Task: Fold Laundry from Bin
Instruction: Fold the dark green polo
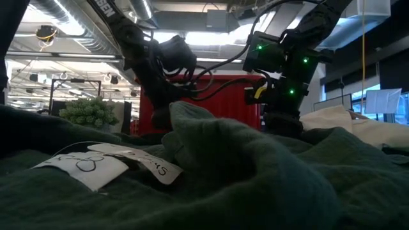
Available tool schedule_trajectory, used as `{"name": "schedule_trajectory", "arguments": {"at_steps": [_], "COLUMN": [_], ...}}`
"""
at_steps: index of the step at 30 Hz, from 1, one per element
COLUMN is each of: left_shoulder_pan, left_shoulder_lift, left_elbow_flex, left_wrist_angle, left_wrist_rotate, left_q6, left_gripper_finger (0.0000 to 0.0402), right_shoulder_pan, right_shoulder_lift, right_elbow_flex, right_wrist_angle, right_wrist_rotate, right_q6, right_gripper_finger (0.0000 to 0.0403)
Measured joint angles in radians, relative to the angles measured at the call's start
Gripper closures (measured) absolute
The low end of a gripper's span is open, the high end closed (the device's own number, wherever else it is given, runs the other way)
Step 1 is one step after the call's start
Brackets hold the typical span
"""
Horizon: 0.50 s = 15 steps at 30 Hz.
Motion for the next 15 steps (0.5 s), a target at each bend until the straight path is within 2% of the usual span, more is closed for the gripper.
{"name": "schedule_trajectory", "arguments": {"at_steps": [2, 7, 15], "left_shoulder_pan": [0.003, 0.009, 0.028], "left_shoulder_lift": [-0.001, -0.016, -0.052], "left_elbow_flex": [0.0, 0.0, 0.0], "left_wrist_angle": [0.019, 0.03, -0.062], "left_wrist_rotate": [-0.028, -0.098, -0.265], "left_q6": [-0.007, -0.044, -0.158], "left_gripper_finger": [0.0278, 0.0385, 0.0399], "right_shoulder_pan": [0.0, 0.0, 0.001], "right_shoulder_lift": [0.0, 0.0, 0.0], "right_elbow_flex": [0.0, 0.0, 0.003], "right_wrist_angle": [0.0, -0.002, -0.042], "right_wrist_rotate": [0.0, 0.0, 0.0], "right_q6": [0.0, 0.0, 0.002], "right_gripper_finger": [0.0403, 0.0403, 0.0403]}}
